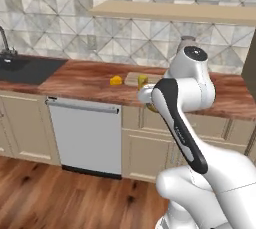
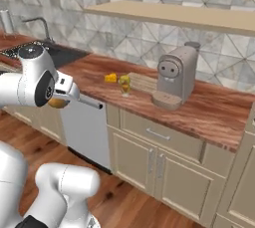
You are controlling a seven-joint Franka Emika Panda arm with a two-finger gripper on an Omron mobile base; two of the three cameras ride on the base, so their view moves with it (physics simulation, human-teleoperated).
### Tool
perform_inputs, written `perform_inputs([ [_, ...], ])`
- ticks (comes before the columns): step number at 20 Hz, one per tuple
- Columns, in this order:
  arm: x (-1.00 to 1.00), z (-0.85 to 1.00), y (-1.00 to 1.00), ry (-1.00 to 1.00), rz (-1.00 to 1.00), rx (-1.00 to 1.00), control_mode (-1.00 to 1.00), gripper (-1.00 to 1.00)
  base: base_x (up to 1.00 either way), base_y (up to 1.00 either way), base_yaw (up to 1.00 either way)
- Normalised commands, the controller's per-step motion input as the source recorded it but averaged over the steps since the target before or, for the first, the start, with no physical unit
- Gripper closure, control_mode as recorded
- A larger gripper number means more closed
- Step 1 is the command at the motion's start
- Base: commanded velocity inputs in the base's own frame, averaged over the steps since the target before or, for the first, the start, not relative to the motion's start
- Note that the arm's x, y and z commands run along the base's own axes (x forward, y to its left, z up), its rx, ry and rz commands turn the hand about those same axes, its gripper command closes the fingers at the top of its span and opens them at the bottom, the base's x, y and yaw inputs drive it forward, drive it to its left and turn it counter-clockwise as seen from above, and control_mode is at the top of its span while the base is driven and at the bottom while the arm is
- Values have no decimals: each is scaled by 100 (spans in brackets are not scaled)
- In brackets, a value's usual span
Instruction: Retrieve the reheated potato from the microwave, then place the potato, cheese, and condiment on the cutting board.
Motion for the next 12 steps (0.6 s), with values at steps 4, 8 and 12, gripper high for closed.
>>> perform_inputs([
  [4,0,0,0,0,0,0,100,100,62,28,-50],
  [8,0,0,0,0,0,0,100,100,68,32,-41],
  [12,0,0,0,0,0,0,100,100,70,34,-37],
])
